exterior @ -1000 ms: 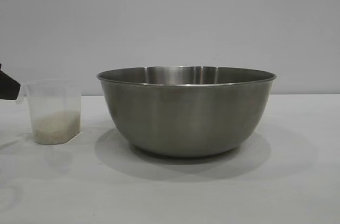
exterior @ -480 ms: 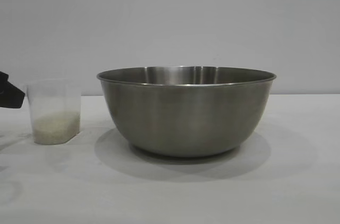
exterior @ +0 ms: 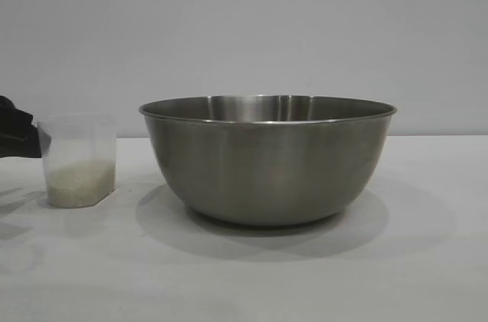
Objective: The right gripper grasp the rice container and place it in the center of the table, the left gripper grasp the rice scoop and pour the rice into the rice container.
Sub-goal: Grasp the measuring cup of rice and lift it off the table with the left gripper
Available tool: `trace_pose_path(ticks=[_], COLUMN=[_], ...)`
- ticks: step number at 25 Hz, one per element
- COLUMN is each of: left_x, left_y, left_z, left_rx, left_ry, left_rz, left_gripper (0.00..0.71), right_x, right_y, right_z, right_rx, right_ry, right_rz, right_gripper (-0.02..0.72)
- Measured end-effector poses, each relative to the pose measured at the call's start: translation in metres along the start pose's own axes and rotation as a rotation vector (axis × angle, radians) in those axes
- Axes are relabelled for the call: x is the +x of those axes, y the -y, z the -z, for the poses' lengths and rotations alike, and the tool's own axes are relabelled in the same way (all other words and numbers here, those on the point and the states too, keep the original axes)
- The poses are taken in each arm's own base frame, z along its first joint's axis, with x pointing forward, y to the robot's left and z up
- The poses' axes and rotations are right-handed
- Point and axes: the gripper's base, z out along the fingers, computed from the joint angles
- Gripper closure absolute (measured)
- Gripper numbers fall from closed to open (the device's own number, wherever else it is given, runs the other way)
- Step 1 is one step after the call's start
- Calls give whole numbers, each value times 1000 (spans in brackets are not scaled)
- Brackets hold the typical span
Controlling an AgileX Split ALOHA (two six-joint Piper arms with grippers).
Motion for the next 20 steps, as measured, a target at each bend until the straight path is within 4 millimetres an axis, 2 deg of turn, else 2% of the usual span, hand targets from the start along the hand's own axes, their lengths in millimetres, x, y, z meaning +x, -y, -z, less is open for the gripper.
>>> trace_pose_path(ticks=[2,9,14,15,20], left_x=[-3,-4,-5,-6,-6], left_y=[-1,0,4,4,5], left_z=[-3,-15,-21,-21,-21], left_rx=[1,44,103,107,117], left_ry=[14,25,33,35,34], left_rz=[2,-19,-52,-54,-65], left_gripper=[479,474,654,710,710], right_x=[0,0,0,0,0], right_y=[0,0,0,0,0], right_z=[0,0,0,0,0], right_rx=[0,0,0,0,0], right_ry=[0,0,0,0,0], right_rz=[0,0,0,0,0], right_gripper=[156,156,156,156,156])
